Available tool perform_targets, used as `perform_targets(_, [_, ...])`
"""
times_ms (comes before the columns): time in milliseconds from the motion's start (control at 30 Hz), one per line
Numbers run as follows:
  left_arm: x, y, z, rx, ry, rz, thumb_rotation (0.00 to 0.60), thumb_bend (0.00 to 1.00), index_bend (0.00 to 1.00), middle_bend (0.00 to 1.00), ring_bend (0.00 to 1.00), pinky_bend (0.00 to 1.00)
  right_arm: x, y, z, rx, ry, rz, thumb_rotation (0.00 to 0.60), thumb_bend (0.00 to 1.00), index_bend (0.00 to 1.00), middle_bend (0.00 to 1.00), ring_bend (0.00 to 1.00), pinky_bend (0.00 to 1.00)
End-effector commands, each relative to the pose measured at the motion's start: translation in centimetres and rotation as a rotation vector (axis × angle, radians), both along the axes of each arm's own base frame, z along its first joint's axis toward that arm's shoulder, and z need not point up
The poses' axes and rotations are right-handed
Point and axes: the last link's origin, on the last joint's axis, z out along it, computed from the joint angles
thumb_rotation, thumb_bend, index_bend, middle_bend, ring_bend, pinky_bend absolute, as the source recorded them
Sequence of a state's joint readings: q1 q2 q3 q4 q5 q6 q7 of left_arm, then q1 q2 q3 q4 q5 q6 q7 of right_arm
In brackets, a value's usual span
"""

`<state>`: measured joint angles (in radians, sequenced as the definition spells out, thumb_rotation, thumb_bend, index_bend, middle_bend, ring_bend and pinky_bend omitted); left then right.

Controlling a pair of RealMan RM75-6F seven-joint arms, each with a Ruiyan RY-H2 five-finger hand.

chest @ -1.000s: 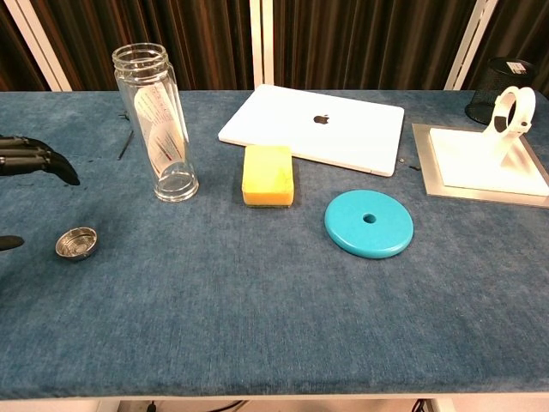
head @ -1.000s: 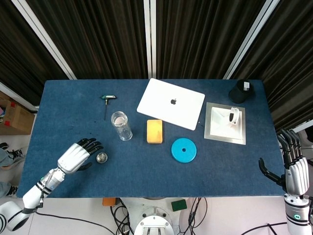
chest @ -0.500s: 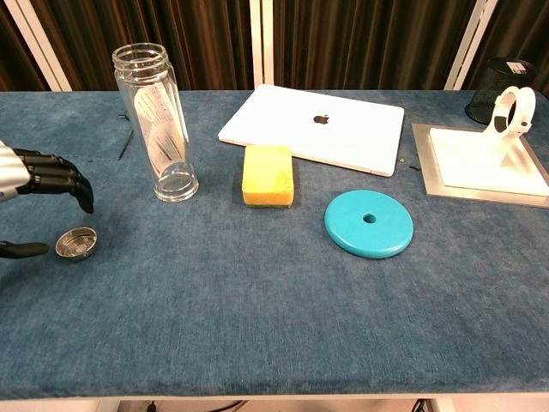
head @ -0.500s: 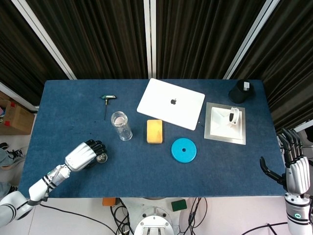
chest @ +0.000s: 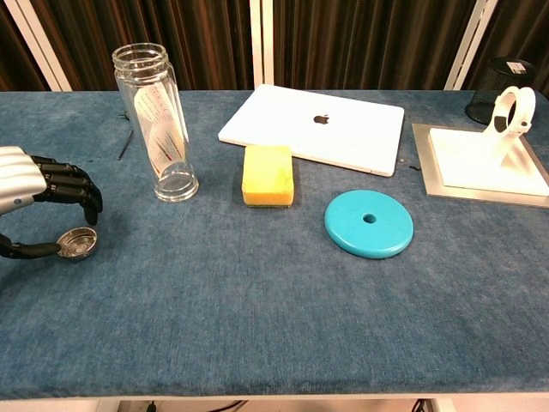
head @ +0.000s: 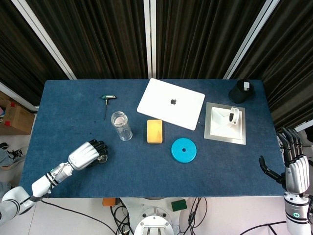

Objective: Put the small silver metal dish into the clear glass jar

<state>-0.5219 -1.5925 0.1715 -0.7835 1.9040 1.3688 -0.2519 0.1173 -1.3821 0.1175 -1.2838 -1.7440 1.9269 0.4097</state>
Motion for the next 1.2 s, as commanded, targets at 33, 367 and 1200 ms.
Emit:
perform_targets(33, [0.0,0.0,0.0,-0.001,-0.004,0.000,0.600,0.28,0.42,0.33,0.26,0.39,0.0,0.0,-0.1,0.002,0.001,0.000,0.600,0.39,0.00,0.00,0.00,0.05])
perform_targets(367, [0.0,0.0,-0.4,-0.005,-0.007,-0.001,0.600,0.37,0.44,0.34,0.26,0.39,-0.1,0.0,-0.2,0.006,0.011,-0.008,0.600,0.39,0.00,0.00,0.00,0.05])
perform_targets(1200, [-0.3,0.0,-1.1,-0.011,0.004,0.001,0.600,0.39,0.52,0.34,0.27,0.39,-0.4,-0.1,-0.4,0.018,0.021,-0.023,0.600,0.38,0.00,0.00,0.00,0.05])
